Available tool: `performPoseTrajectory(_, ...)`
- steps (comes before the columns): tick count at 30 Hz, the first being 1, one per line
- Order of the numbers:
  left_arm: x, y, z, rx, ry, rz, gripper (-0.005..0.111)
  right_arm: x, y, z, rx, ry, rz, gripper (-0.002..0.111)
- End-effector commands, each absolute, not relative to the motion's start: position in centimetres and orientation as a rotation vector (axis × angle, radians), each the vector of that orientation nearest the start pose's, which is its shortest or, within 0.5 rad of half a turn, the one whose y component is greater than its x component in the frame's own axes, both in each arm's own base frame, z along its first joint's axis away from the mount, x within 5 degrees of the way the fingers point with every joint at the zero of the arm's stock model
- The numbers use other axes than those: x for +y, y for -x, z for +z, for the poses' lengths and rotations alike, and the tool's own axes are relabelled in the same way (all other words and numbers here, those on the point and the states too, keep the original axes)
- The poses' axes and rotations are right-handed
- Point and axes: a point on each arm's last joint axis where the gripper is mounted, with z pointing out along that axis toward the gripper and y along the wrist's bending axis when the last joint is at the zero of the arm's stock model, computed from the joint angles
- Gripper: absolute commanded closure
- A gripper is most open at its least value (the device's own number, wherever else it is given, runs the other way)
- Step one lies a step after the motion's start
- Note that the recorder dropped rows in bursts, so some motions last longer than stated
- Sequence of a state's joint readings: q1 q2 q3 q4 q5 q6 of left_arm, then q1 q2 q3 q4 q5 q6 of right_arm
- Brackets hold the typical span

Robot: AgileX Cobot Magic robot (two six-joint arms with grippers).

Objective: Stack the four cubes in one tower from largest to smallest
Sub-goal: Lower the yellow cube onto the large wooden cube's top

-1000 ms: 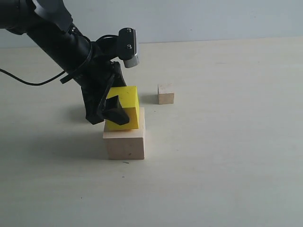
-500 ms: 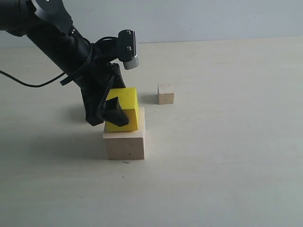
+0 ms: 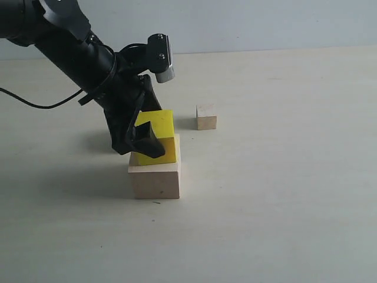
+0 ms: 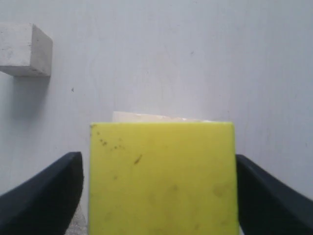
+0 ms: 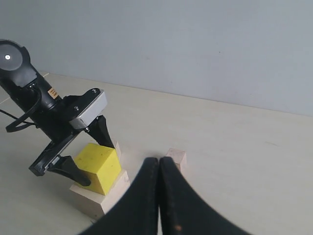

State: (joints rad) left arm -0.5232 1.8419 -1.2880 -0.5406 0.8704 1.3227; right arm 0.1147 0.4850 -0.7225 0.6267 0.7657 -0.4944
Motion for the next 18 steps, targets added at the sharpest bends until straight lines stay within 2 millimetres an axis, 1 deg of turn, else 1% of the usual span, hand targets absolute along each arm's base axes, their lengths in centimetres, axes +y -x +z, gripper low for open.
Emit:
performPoseTrajectory(1,-22.03,-30.41,21.22,1.970,-1.854,-0.473,0.026,4.59,-7.29,36.20,1.864,0.405,0.471,0.108)
performPoseTrajectory(12,-21.77,-30.26,21.07,1.975,-1.899,-0.456,0.028,4.59,-7.29,36.20,1.864,0.405,0.471,0.108)
performPoseTrajectory(16,-21.37,-30.38,20.88,2.008,-1.914,-0.401,0.028,4.59,-7.29,36.20,1.864,0.405,0.471,0.108)
performPoseTrajectory(17,-21.35,-30.38,20.87,2.011,-1.914,-0.397,0.029,4.59,-7.29,36.20,1.864,0.405,0.471,0.108)
performPoseTrajectory(18,-21.34,-30.39,20.86,2.011,-1.916,-0.395,0.034,4.59,-7.29,36.20,1.864,0.405,0.471,0.108)
